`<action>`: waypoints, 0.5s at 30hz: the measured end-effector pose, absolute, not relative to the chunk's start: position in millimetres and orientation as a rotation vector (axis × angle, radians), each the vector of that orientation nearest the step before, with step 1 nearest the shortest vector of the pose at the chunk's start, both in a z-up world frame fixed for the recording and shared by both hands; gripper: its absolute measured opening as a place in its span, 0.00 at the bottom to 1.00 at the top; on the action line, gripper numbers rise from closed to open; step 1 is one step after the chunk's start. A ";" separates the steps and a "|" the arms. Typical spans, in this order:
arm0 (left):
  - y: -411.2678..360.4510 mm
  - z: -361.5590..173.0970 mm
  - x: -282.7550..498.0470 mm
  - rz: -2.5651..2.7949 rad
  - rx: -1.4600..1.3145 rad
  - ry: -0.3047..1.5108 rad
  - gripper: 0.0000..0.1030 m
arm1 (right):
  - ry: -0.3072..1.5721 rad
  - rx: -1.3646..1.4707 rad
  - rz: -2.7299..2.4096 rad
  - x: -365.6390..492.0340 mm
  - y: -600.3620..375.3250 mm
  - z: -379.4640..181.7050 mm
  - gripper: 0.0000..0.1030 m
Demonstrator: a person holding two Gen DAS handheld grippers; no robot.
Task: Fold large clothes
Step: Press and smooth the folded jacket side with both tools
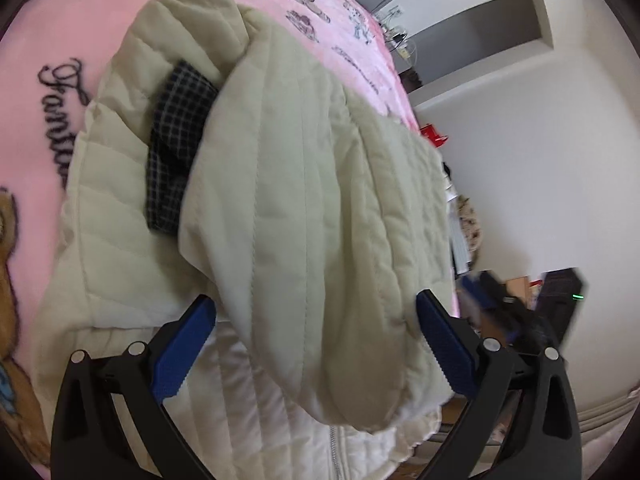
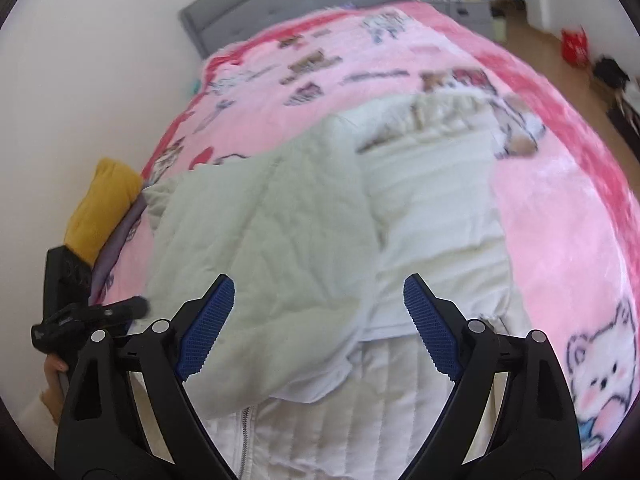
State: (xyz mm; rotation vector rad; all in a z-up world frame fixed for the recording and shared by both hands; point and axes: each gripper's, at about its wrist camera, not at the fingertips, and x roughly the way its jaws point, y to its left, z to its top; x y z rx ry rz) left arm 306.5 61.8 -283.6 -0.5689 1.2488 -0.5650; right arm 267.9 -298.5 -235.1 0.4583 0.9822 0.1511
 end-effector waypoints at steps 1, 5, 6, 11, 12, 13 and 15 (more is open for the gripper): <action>64.8 -283.9 305.4 -0.574 -0.566 1.255 0.95 | 1.015 0.527 0.154 272.5 -306.0 -244.1 0.68; 75.2 -287.8 310.7 -0.554 -0.557 1.268 0.95 | 1.102 0.646 0.184 287.9 -313.6 -268.6 0.65; 81.1 -292.8 313.9 -0.541 -0.607 1.272 0.95 | 1.116 0.633 0.186 290.4 -311.5 -271.0 0.64; 91.8 -306.3 323.3 -0.525 -0.715 1.275 0.94 | 1.142 0.566 0.195 295.6 -300.2 -271.3 0.60; 87.6 -304.7 323.2 -0.525 -0.687 1.275 0.94 | 1.142 0.552 0.197 296.8 -298.3 -270.6 0.57; 84.1 -303.4 320.4 -0.524 -0.665 1.271 0.93 | 1.144 0.544 0.208 296.4 -295.5 -270.2 0.53; 70.9 -296.3 319.8 -0.556 -0.626 1.256 0.82 | 1.144 0.518 0.212 296.7 -291.6 -268.4 0.49</action>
